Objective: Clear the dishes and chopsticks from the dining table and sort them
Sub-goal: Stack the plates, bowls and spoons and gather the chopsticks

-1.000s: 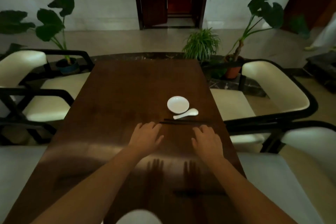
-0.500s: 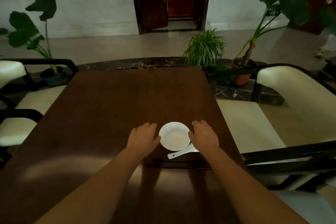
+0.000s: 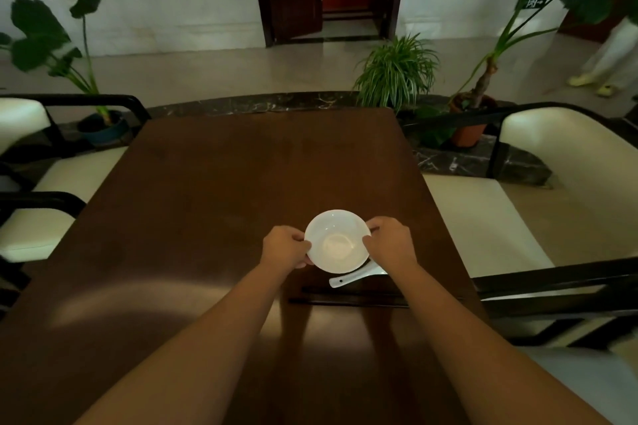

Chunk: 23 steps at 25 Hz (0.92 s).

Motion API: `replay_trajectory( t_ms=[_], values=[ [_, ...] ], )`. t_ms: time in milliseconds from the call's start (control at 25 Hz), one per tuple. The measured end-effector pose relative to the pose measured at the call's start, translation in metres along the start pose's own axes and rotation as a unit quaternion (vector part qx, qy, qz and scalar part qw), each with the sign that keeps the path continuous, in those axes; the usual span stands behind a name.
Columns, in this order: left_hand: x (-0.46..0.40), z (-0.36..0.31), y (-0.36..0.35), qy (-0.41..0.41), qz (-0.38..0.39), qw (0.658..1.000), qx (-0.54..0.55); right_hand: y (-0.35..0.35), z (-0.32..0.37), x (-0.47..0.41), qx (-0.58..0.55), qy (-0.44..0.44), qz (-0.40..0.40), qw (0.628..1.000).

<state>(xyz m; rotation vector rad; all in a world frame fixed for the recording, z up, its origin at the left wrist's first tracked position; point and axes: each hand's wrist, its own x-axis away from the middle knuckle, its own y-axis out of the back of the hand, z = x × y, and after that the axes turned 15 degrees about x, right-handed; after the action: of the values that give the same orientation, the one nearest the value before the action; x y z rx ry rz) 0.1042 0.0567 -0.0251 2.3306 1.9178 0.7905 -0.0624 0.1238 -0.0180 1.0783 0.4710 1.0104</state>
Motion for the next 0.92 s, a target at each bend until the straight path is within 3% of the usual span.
replay_trajectory(
  t_ms=[240, 400, 680, 920],
  values=[
    [0.094, -0.031, 0.063, -0.058, 0.006, 0.997, 0.040, 0.045, 0.031, 0.080, -0.133, -0.019, 0.003, 0.991],
    [0.192, -0.025, 0.114, -0.101, 0.033, 0.993, 0.058, 0.064, 0.044, 0.184, -0.248, -0.045, 0.029, 0.967],
    [0.345, 0.065, 0.184, -0.094, 0.049, 0.994, 0.012, 0.039, 0.047, 0.376, -0.267, -0.038, 0.095, 0.958],
    [0.421, 0.149, 0.201, -0.048, 0.059, 0.997, -0.003, -0.013, 0.030, 0.472, -0.245, -0.056, 0.110, 0.962]
  ],
)
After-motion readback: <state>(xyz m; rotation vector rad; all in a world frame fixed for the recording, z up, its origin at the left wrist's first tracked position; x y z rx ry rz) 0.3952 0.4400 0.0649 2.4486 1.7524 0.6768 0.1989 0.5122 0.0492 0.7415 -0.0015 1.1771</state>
